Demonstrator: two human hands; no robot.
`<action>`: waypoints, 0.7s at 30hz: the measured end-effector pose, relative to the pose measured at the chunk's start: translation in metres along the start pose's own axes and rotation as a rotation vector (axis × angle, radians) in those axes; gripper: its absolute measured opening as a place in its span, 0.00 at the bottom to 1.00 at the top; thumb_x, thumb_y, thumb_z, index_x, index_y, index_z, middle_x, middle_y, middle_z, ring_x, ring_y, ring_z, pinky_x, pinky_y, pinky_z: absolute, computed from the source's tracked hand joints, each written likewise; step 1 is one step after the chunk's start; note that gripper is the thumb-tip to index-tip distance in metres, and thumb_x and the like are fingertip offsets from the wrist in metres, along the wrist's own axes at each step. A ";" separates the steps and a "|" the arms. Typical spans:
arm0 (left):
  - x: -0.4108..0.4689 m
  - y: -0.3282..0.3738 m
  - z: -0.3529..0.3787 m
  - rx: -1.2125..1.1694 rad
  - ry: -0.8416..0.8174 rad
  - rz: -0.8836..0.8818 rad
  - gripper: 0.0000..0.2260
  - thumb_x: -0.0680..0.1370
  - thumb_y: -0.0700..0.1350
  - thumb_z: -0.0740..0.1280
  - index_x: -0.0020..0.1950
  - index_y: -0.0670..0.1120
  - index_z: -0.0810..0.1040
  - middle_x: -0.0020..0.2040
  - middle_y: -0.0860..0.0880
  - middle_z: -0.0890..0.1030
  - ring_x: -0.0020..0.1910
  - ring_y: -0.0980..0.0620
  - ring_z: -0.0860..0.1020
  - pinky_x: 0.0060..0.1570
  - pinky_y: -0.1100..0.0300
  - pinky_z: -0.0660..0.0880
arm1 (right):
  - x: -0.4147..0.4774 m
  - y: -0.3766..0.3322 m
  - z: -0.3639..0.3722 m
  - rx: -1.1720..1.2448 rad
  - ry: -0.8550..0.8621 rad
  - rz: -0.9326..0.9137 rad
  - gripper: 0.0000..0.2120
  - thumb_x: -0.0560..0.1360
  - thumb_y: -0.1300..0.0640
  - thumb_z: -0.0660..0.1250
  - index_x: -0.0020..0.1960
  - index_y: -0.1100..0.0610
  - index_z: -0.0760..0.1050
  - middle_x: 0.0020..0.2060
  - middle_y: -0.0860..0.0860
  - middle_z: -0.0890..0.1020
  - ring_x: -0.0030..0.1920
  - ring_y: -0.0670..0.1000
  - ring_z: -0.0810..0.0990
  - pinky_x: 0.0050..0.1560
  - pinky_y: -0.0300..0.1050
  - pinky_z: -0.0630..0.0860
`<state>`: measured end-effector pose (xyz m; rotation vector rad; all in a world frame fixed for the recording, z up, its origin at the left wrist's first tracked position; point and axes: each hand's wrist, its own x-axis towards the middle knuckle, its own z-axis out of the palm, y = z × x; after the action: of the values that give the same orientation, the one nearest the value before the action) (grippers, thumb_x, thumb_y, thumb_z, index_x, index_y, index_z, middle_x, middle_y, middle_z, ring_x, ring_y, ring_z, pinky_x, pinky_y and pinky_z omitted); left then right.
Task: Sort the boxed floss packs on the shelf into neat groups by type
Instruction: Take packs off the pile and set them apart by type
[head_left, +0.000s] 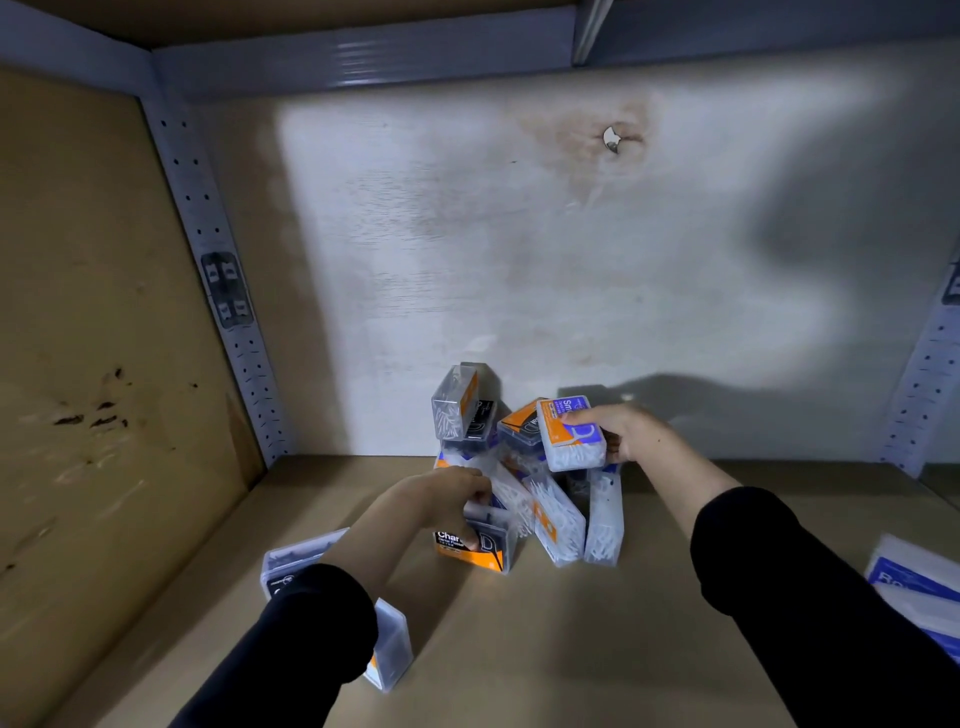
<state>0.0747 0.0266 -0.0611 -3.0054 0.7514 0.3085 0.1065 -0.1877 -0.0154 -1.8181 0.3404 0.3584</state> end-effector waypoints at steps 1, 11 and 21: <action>0.000 0.000 0.000 -0.004 -0.003 -0.011 0.26 0.70 0.47 0.74 0.65 0.42 0.71 0.63 0.44 0.74 0.62 0.45 0.73 0.60 0.54 0.71 | -0.001 0.000 -0.001 -0.013 -0.007 0.002 0.10 0.73 0.59 0.69 0.35 0.60 0.72 0.14 0.50 0.77 0.30 0.51 0.78 0.38 0.46 0.74; -0.025 0.016 -0.025 -0.048 0.063 -0.076 0.25 0.69 0.50 0.75 0.61 0.43 0.74 0.61 0.45 0.77 0.59 0.45 0.75 0.56 0.57 0.72 | -0.020 0.001 -0.017 -0.170 0.038 -0.073 0.18 0.65 0.61 0.76 0.52 0.68 0.77 0.45 0.62 0.83 0.41 0.57 0.81 0.53 0.53 0.78; -0.095 0.051 -0.055 -0.033 0.114 -0.060 0.21 0.68 0.52 0.75 0.55 0.43 0.75 0.49 0.47 0.74 0.45 0.49 0.70 0.43 0.59 0.67 | -0.090 0.008 -0.005 -0.278 0.200 -0.257 0.17 0.61 0.65 0.78 0.38 0.64 0.69 0.52 0.63 0.81 0.45 0.57 0.81 0.48 0.50 0.78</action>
<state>-0.0208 0.0212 0.0123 -3.0913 0.6679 0.1496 0.0214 -0.1905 0.0159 -2.1485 0.1969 0.0440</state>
